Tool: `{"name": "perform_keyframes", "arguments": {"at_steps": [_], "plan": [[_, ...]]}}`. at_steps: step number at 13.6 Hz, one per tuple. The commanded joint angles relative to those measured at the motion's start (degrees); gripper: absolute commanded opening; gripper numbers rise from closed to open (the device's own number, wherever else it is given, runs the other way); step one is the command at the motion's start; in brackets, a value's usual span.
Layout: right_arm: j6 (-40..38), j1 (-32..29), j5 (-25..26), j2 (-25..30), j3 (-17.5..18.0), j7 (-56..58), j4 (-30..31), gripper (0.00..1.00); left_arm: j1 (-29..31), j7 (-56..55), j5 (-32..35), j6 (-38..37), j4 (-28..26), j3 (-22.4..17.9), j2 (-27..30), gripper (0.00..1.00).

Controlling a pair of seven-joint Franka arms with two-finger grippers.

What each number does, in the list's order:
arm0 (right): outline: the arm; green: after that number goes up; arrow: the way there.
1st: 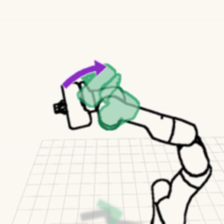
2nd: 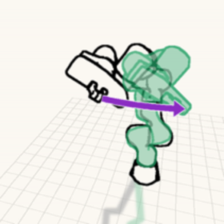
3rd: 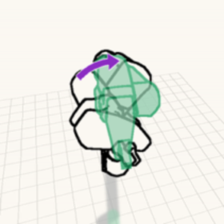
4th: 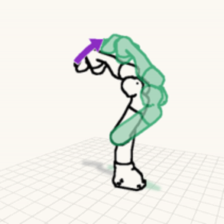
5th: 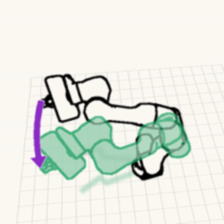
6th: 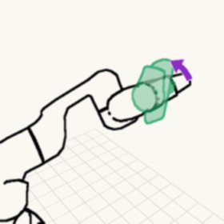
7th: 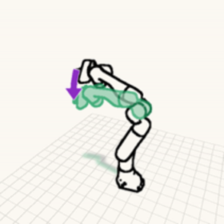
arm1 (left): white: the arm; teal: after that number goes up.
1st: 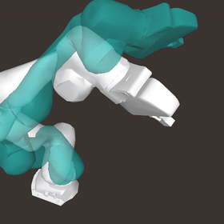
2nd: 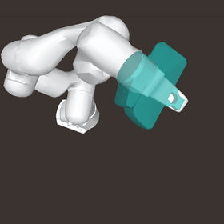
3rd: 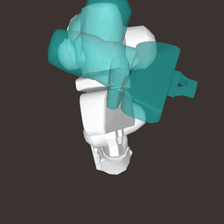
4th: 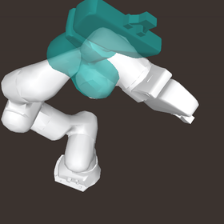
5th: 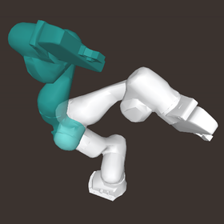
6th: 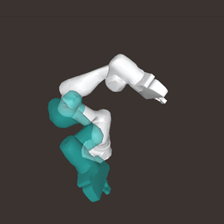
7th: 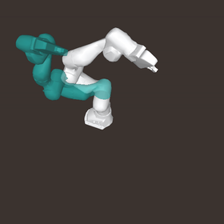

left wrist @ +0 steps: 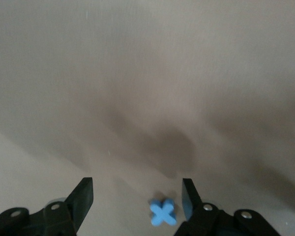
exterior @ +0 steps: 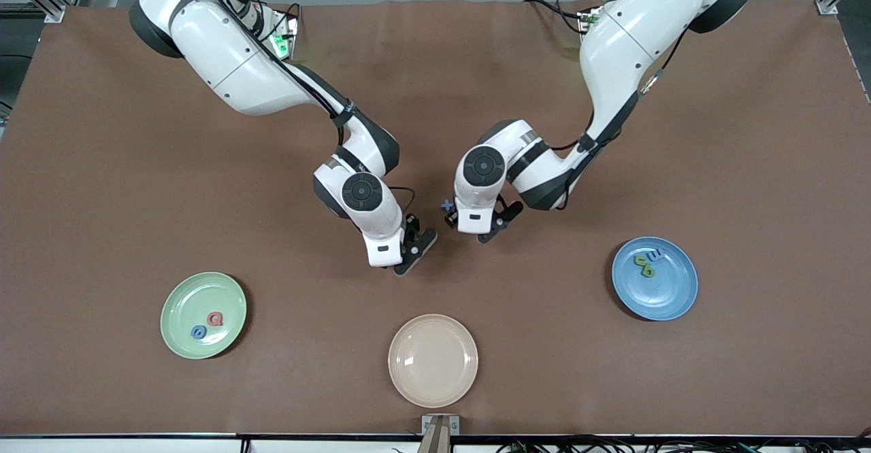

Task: Sort upper and lower case letters into plates
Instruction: 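Grasp the blue + with the left gripper while the right grasps green N, then carry the + to the blue plate while the right gripper places N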

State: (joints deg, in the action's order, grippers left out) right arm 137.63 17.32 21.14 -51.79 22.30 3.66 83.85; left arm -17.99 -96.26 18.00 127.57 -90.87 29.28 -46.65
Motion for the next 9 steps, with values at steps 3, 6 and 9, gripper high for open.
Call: {"name": "perform_keyframes", "arguments": {"at_steps": [3,6,9], "plan": [[0.5,0.3,0.3,0.3,-0.7,0.3,0.8,0.11,-2.8,-8.1,-2.5,0.0,1.7,-0.5,-1.9,0.72],[-0.7,-2.5,-0.5,1.2,-0.4,0.1,0.4,0.04,-2.8,-9.3,-3.3,0.7,1.7,-0.5,-2.1,0.68],[-3.2,-8.6,-0.5,3.1,0.4,0.5,0.1,0.04,-2.9,-9.4,-3.6,2.9,1.7,-0.5,-3.1,0.62]]}}
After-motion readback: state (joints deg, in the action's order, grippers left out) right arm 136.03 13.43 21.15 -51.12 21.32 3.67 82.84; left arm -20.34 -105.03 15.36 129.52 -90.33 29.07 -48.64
